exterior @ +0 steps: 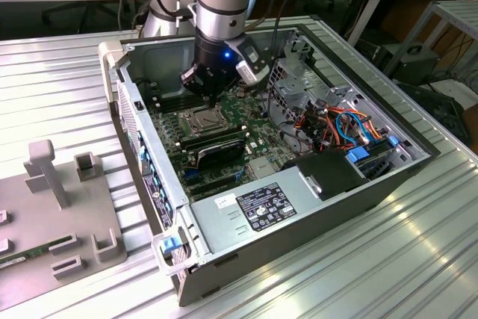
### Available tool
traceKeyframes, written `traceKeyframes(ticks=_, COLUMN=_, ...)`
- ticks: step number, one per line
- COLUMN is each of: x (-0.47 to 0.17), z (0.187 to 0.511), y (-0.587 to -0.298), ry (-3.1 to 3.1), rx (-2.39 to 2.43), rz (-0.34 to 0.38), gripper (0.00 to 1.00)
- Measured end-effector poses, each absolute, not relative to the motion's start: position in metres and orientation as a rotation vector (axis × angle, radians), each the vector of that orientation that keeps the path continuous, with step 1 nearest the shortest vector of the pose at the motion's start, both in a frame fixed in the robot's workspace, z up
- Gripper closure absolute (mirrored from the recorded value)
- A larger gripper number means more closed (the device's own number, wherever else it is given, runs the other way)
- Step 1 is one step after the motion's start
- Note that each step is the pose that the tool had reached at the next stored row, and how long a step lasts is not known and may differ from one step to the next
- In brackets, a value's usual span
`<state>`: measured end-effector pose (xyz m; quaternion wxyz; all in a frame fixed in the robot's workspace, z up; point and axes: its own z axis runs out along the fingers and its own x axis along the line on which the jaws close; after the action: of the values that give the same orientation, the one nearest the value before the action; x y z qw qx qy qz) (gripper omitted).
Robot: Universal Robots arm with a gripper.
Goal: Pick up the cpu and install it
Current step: 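Install the second cpu locking lever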
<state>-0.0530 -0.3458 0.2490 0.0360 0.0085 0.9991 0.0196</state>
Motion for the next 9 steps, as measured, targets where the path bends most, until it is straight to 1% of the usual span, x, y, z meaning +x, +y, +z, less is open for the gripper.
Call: traceKeyframes(ticks=9, x=-0.053, z=0.262, y=-0.346, ry=3.069, rx=0.026, rz=0.057, gripper=0.89)
